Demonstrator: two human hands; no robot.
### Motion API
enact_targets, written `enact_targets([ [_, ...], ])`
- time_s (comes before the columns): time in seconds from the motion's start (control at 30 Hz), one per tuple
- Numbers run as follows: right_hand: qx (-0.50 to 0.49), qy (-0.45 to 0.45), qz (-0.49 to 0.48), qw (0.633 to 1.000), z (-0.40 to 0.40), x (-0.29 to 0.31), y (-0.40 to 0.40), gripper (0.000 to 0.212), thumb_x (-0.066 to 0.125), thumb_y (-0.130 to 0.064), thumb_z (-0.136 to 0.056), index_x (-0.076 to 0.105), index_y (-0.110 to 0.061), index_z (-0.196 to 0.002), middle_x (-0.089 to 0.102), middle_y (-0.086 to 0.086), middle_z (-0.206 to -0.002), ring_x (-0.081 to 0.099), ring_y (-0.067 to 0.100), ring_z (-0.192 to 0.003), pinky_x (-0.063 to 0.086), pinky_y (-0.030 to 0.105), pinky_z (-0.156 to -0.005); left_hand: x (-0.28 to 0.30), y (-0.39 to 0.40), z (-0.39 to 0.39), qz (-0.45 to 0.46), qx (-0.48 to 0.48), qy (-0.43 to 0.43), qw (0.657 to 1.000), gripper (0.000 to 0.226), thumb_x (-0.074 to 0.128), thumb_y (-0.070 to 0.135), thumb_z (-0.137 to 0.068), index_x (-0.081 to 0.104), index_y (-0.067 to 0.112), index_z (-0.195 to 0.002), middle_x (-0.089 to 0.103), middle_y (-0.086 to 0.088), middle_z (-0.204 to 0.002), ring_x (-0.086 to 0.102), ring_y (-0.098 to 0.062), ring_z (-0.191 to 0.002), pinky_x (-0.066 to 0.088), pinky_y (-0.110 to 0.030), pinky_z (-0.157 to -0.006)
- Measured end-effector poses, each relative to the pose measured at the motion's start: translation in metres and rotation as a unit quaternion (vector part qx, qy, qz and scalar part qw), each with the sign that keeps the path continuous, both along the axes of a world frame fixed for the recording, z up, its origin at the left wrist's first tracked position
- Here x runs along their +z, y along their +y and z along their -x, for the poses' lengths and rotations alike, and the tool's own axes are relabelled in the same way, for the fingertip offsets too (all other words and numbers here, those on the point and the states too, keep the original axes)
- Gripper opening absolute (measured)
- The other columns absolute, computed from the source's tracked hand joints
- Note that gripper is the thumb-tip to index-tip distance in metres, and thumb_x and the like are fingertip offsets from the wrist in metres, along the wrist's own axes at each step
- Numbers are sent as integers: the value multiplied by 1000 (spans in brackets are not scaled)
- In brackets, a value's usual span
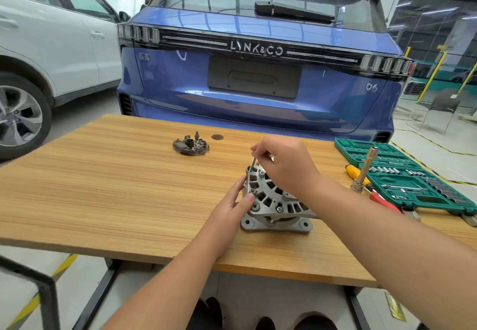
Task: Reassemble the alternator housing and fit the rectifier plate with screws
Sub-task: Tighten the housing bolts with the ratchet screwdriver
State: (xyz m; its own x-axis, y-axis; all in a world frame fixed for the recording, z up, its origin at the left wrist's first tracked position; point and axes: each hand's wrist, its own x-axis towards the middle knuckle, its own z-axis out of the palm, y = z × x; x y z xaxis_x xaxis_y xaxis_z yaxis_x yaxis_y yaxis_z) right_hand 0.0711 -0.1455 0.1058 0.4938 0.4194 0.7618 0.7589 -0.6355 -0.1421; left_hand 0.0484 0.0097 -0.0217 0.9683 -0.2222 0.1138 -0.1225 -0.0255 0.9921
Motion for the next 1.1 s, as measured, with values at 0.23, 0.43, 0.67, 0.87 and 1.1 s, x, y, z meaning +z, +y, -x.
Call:
enact_targets([
  [0.23, -33, 125, 19, 991, -3, -4, 0, 11, 72, -2, -90, 69, -10, -82, 76, 6, -92, 72, 20, -89, 60, 40, -80, 3, 0, 1, -6, 10, 9, 1000, 90, 56, 79, -75, 32, 47, -156, 50, 22, -149, 53, 6, -128, 40, -43, -116],
  [0.43, -81, 361, -35, 928, -19, 17, 0, 12, 78, -27, -88, 67, -27, -85, 74, -5, -82, 66, 4, -69, 52, 17, -59, 5, -1, 1, 10, 0, 21, 1000, 89, 59, 76, -75, 37, 43, -155, 54, 17, -149, 54, -3, -132, 42, -42, -115],
  [0.67, -102, 393, 37, 913, -30, 21, 8, 15, 80, -18, -84, 69, -27, -84, 69, -11, -80, 64, 7, -72, 46, 14, -57, 2, 0, 1, 1, 8, 32, 999, 89, 59, 78, -76, 37, 44, -155, 52, 15, -150, 50, -9, -137, 39, -48, -117],
  [0.87, -173, 432, 106, 879, -42, 29, 4, 19, 83, -40, -80, 68, -34, -90, 64, -13, -95, 57, 5, -84, 39, 25, -60, 3, 2, 1, -3, 2, 32, 999, 86, 60, 74, -77, 38, 43, -155, 62, 18, -139, 59, -2, -126, 43, -45, -114],
  [1.1, -189, 468, 130, 854, -48, 34, 3, 22, 83, -49, -77, 73, -33, -88, 69, -10, -95, 60, 11, -89, 44, 30, -66, 5, 1, 3, -5, -22, 5, 1000, 78, 61, 67, -83, 38, 44, -153, 68, 22, -128, 65, -1, -117, 49, -39, -105],
])
